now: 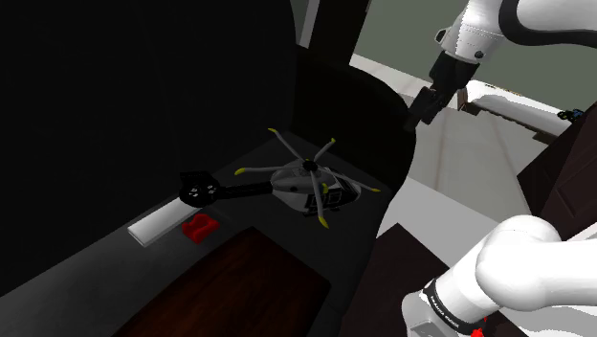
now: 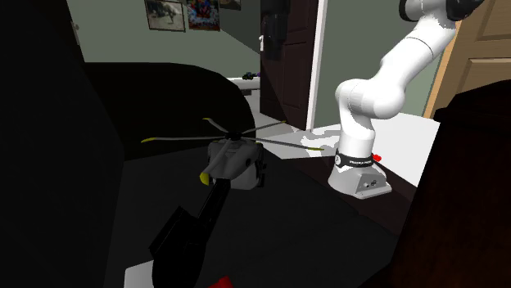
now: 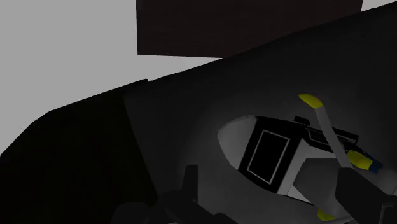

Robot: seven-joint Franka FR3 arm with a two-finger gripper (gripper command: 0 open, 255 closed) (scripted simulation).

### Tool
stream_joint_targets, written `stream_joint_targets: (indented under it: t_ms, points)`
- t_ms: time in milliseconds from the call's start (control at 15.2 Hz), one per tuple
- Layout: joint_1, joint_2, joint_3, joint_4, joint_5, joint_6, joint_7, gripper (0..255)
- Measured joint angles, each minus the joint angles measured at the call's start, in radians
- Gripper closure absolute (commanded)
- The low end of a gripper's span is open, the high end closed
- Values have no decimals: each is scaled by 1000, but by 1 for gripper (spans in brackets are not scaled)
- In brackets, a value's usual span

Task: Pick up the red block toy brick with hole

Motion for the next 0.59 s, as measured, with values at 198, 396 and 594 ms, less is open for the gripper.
stream_joint_targets:
  t_ms: [198, 396, 594]
  points:
    - [10, 15, 21, -7, 12, 20, 17, 0]
    - [34, 60, 75, -24, 41, 78, 61, 0]
    - [55, 116, 124, -22, 62, 130, 100, 0]
